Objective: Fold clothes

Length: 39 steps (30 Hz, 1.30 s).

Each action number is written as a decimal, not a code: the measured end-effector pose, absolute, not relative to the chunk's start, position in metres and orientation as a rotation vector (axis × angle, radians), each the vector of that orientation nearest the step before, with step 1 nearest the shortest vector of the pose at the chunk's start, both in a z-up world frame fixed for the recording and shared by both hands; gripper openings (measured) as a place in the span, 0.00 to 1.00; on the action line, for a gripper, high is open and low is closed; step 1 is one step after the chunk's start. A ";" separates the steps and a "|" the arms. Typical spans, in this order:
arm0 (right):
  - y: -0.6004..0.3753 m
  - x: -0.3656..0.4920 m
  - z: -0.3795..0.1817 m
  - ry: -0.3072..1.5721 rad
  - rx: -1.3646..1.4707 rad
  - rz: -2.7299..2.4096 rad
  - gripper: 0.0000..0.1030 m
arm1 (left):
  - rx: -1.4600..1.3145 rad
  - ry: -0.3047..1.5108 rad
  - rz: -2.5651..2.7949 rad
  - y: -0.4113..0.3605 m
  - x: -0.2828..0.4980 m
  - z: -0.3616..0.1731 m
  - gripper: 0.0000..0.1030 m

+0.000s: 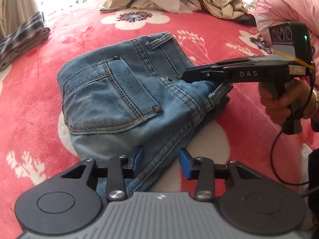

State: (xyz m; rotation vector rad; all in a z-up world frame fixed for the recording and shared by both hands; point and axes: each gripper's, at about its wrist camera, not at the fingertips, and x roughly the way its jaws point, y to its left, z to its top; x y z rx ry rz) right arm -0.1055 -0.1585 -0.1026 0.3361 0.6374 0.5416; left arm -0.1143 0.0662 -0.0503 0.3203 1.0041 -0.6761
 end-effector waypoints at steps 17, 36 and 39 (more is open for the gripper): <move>-0.155 -0.107 -0.102 0.639 0.322 0.531 0.07 | 0.073 1.052 -0.648 0.123 -0.127 -0.046 0.42; -0.152 -0.103 -0.082 0.616 0.285 0.565 0.07 | 0.061 0.978 -0.595 0.127 -0.106 -0.011 0.43; -0.146 -0.099 -0.062 0.598 0.228 0.594 0.08 | 0.093 0.972 -0.571 0.111 -0.101 -0.022 0.43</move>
